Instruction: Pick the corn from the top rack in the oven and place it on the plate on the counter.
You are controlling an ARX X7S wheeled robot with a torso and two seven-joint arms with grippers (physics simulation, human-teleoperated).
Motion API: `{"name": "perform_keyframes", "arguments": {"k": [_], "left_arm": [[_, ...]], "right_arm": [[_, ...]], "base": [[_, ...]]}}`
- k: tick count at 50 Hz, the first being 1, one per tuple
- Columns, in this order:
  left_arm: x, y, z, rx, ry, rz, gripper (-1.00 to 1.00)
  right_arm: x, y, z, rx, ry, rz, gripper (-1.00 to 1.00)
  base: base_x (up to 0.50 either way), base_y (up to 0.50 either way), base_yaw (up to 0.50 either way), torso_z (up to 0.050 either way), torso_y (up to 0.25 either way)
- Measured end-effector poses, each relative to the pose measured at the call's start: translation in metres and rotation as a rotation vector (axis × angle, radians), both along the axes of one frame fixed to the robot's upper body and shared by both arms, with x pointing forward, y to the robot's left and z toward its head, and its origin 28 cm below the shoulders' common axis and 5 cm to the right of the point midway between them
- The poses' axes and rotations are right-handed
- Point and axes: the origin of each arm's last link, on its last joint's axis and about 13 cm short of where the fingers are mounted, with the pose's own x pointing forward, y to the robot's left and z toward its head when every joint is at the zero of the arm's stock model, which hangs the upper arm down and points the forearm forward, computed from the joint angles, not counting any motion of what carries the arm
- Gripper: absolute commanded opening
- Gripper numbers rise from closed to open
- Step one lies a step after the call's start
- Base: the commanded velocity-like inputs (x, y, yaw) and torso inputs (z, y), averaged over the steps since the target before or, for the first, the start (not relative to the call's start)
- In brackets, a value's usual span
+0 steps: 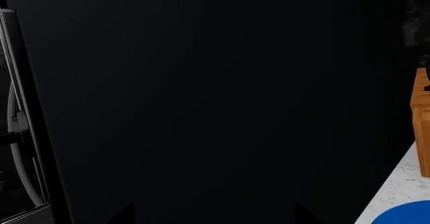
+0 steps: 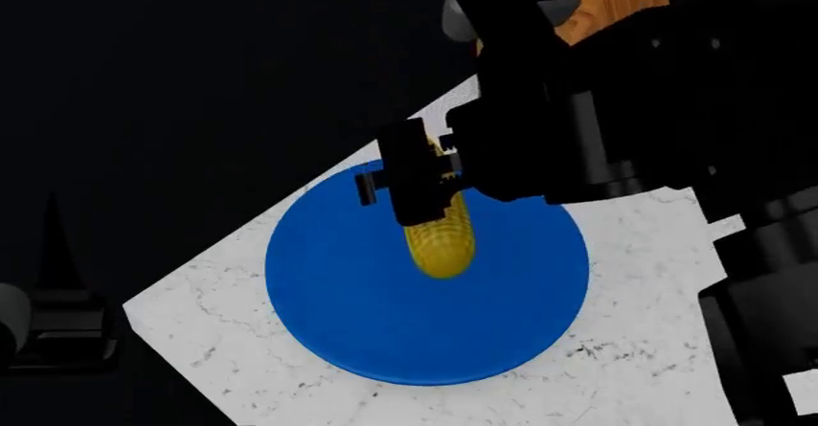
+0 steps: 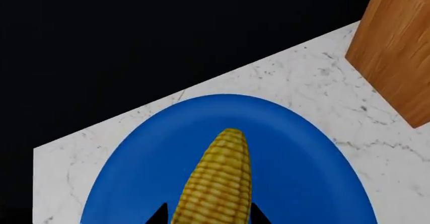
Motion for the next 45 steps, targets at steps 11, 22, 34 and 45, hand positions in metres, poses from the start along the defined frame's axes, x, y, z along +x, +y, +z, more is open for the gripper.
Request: {"name": "perform_keyframes", "arguments": {"k": [11,22,34,45], "left_arm": [[0.000,0.000,0.000,0.002,0.001,0.000,1.00],[0.000,0.000,0.000,0.001,0.001,0.001,1.00],[0.000,-0.001,0.001,0.000,0.000,0.002,1.00],[0.000,0.000,0.001,-0.001,0.000,0.002,1.00]], "right_arm": [[0.004,-0.001,-0.012,0.001,0.032,-0.002,-1.00],[0.008,-0.002,-0.023,0.003,0.063,-0.002,-1.00],[0.010,-0.001,-0.027,0.011,0.077,0.005,1.00],[0.009,0.000,-0.028,0.017,0.078,0.013,1.00]], "base": [[0.00,0.00,0.00,0.000,0.000],[0.00,0.00,0.00,0.000,0.000],[0.00,0.00,0.00,0.000,0.000],[0.00,0.00,0.00,0.000,0.000]]}}
